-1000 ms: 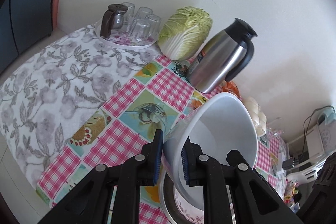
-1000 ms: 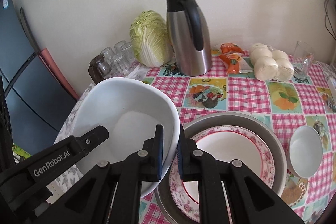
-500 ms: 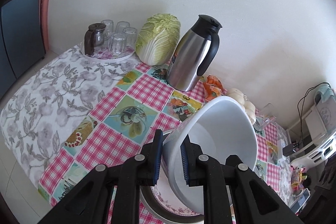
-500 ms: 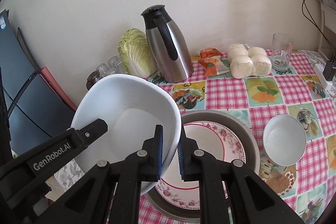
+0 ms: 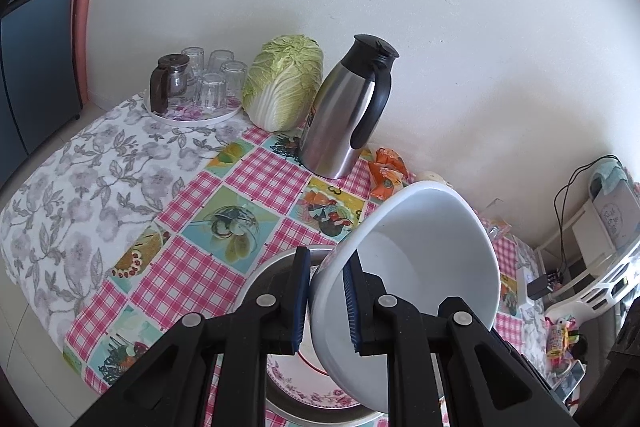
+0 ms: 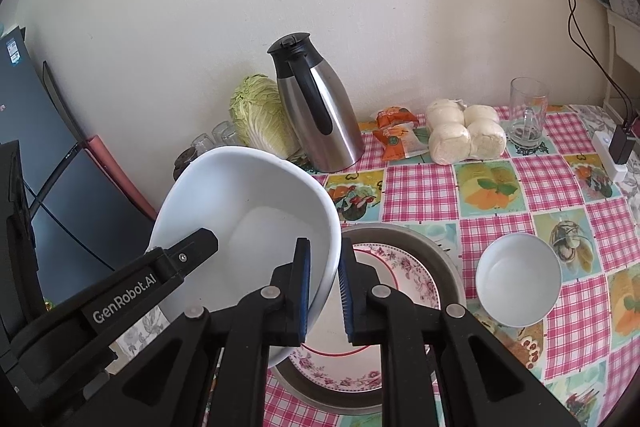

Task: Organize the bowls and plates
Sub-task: 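Lift the white square bowl with both tools and carry it over the basin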

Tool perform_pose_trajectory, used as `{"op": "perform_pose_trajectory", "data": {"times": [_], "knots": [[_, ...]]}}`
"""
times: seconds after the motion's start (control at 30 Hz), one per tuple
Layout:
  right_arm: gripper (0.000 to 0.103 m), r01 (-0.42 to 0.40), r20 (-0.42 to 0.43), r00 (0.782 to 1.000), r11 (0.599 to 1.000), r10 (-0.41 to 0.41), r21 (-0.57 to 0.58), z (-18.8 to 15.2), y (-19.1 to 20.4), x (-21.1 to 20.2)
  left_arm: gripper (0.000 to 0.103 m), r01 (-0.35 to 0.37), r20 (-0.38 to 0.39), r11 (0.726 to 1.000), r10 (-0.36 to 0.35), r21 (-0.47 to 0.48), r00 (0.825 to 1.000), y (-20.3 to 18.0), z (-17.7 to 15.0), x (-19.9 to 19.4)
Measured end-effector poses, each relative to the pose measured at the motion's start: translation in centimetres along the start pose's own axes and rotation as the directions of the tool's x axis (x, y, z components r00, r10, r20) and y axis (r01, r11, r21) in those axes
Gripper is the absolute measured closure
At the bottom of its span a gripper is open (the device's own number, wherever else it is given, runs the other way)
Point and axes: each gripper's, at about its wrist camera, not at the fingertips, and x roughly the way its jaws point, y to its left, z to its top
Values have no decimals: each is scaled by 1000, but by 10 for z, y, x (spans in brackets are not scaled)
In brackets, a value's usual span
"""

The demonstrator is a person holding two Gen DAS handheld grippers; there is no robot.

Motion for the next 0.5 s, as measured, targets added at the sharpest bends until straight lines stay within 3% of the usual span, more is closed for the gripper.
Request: {"op": "perform_pose_trajectory", "data": {"times": [0.5], "knots": [[87, 17, -10, 1000, 999, -17, 39, 6, -26, -10, 84, 13, -20, 1000, -13, 28, 1000, -28, -9, 8]]}}
